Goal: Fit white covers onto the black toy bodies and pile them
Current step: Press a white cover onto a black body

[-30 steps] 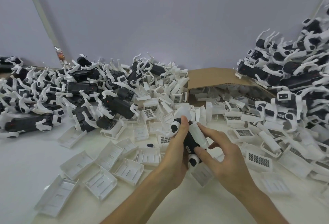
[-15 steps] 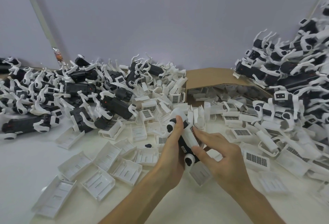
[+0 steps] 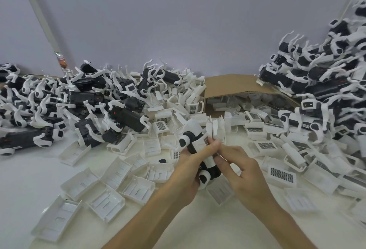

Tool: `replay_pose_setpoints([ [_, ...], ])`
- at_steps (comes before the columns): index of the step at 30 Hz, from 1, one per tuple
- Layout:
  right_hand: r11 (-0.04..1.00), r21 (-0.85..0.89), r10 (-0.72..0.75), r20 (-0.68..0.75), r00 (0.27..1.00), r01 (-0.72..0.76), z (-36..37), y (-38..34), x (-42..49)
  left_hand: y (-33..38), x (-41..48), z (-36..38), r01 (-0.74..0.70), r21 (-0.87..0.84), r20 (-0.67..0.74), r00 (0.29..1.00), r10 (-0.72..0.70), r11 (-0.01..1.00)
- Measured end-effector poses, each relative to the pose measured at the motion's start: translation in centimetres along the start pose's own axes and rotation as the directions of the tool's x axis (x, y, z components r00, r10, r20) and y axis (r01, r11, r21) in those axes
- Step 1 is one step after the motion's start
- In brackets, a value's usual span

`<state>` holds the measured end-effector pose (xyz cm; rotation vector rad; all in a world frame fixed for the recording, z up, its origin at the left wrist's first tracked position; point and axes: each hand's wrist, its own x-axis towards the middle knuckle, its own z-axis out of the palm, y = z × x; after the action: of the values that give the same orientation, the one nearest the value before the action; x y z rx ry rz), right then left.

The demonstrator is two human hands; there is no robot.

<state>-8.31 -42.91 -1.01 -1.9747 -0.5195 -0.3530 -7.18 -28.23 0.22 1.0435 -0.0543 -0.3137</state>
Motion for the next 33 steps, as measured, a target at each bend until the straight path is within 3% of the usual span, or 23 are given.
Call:
replay_pose_setpoints([
  [5,0.998,-0.056,0.037,-0.050,0.998,-0.040,-0.1,0.1,0.2,0.2,0.0,0.1,-0.029,-0.004,-0.024,0.999,0.028,1.000],
  [7,0.990,0.057,0.129,-0.027,0.991,-0.127,-0.4,0.1,0.3,0.2,-0.1,0.2,-0.030,-0.005,-0.004,1.000,0.030,1.000],
  [11,0.894,0.366,0.205,0.181,0.962,-0.259,-0.3,-0.1,0.4,0.2,-0.3,0.3,0.007,-0.085,0.078,0.997,0.000,0.996],
  [16,0.841,0.456,0.210,0.225,0.952,-0.293,-0.3,-0.2,0.5,0.5,-0.5,0.2,0.044,-0.101,0.162,0.986,-0.027,0.994],
  [23,0.829,0.487,0.213,0.179,0.961,-0.274,-0.2,0.2,0.6,0.4,-0.5,0.4,0.042,-0.180,0.235,0.972,0.001,0.983],
  [28,0.843,0.464,0.147,0.290,0.946,-0.273,-0.3,-0.3,0.3,0.1,-0.8,0.5,-0.026,-0.025,0.244,0.969,0.031,0.999],
  [33,0.880,0.417,0.145,0.222,0.964,-0.228,-0.5,-0.6,0.2,0.4,-1.0,0.7,-0.076,0.070,0.271,0.961,0.054,0.995],
])
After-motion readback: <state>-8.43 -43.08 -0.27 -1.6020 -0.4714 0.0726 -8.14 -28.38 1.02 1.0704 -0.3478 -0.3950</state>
